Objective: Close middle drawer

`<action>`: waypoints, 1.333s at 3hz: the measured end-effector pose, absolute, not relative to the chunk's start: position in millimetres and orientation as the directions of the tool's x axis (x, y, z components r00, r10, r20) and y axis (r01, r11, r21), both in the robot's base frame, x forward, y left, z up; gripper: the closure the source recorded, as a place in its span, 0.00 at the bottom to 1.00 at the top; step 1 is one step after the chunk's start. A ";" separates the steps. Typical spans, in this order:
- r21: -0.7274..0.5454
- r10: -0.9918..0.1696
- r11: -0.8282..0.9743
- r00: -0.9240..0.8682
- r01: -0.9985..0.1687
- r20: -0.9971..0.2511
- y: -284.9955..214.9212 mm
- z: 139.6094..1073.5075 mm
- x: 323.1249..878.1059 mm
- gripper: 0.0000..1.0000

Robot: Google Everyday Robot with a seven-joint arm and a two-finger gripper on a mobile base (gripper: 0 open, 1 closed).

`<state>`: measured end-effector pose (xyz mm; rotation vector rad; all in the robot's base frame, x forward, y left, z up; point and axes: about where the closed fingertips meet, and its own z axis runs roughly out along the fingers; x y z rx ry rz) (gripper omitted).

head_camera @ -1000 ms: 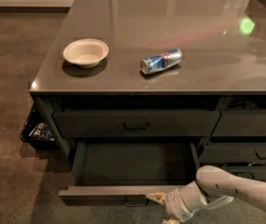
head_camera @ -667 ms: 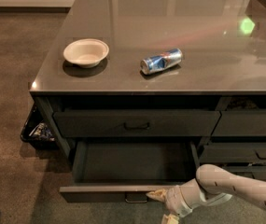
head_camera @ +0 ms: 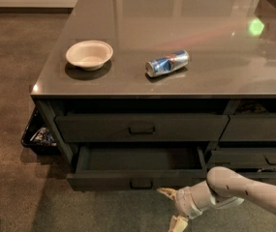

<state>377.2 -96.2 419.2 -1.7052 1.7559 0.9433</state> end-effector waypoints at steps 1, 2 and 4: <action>0.092 -0.659 -0.023 -0.054 -0.995 -0.750 -103.4 422.8 405.5 0.00; 0.028 -0.689 -0.008 -0.015 -1.000 -0.724 -115.1 432.3 443.3 0.00; 0.001 -0.708 -0.013 0.008 -1.000 -0.706 -112.5 426.4 451.9 0.00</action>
Offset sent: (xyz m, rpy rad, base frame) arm 0.1305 -0.0408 0.0310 -0.1378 -0.2039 -0.0455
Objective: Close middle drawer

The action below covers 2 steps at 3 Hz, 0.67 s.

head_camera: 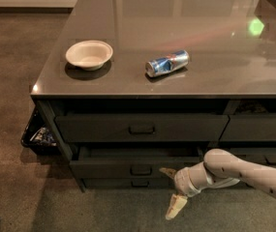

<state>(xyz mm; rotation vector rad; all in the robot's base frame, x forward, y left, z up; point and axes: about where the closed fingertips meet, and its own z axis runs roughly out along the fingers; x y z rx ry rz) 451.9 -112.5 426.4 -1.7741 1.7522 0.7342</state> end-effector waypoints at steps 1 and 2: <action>-0.071 -0.727 -0.006 0.054 -0.997 -0.684 -108.1 425.0 473.5 0.00; -0.147 -0.750 0.006 0.093 -0.989 -0.655 -110.7 432.1 499.6 0.00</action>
Offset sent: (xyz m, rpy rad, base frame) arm 0.0816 -0.0054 0.0183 -0.1022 -0.2476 -0.0495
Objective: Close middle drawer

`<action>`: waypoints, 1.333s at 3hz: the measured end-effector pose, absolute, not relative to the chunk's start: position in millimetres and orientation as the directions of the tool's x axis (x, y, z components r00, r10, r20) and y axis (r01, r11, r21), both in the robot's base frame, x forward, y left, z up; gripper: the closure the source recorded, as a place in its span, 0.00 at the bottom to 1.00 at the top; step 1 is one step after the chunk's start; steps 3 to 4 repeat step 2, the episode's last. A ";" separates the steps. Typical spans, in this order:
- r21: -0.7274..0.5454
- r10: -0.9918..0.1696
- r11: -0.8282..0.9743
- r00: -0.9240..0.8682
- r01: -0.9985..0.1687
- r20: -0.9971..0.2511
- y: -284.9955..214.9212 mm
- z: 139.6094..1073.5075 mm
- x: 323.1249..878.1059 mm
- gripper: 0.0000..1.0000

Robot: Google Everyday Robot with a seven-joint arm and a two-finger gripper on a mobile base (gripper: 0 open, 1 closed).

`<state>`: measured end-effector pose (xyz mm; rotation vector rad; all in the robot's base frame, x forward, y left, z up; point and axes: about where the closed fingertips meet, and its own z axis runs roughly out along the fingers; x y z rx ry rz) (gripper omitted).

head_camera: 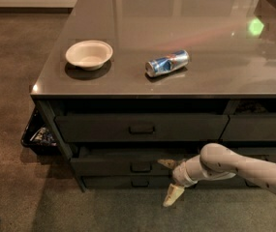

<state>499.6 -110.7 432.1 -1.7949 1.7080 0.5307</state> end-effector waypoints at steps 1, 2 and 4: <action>-0.189 -0.758 0.009 0.117 -0.982 -0.641 -112.5 437.3 514.9 0.00; -0.189 -0.758 0.009 0.117 -0.982 -0.641 -112.5 437.3 514.9 0.00; -0.189 -0.758 0.009 0.117 -0.982 -0.641 -112.5 437.3 514.9 0.00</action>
Offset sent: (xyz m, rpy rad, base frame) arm 0.0130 -0.0016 0.0044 -0.0107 -0.0361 -0.0039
